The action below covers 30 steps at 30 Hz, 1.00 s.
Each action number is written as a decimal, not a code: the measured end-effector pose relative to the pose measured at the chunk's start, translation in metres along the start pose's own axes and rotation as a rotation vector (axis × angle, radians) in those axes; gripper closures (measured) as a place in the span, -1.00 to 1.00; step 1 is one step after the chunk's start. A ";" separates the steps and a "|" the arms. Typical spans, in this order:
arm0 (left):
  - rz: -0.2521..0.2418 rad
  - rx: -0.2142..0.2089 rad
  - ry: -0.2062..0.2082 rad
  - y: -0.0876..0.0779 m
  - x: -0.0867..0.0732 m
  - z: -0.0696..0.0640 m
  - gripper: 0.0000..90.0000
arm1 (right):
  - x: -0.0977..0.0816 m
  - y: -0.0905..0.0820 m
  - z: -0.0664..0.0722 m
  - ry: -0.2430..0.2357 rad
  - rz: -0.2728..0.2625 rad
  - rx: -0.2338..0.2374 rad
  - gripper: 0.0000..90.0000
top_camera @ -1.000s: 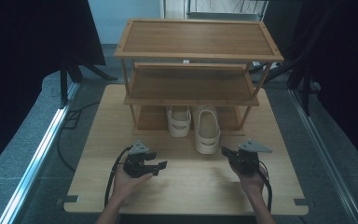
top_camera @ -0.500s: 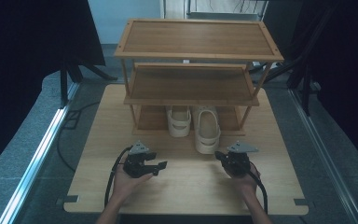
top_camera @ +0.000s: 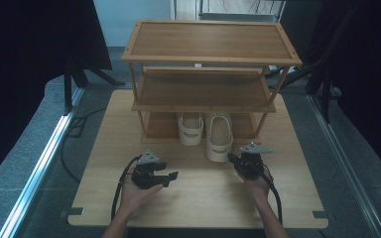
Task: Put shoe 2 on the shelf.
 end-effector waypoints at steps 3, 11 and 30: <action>-0.004 0.002 -0.001 -0.002 0.000 0.001 -0.16 | -0.001 -0.003 0.004 0.002 -0.002 0.007 0.99; -0.002 -0.002 0.003 0.000 0.000 -0.002 -0.16 | -0.008 -0.008 0.020 -0.047 0.004 0.037 0.99; 0.002 0.001 0.000 0.000 -0.001 0.001 -0.16 | 0.015 0.023 0.010 0.023 0.001 0.000 0.97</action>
Point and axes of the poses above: each handheld gripper's, and its own axes: y roughly forward along the jaws, x roughly out of its top, z roughly to its left, the point moved 5 cm from there along y, roughly forward along the jaws, and after that the axes turned 13 degrees about -x, right-handed, at the moved point
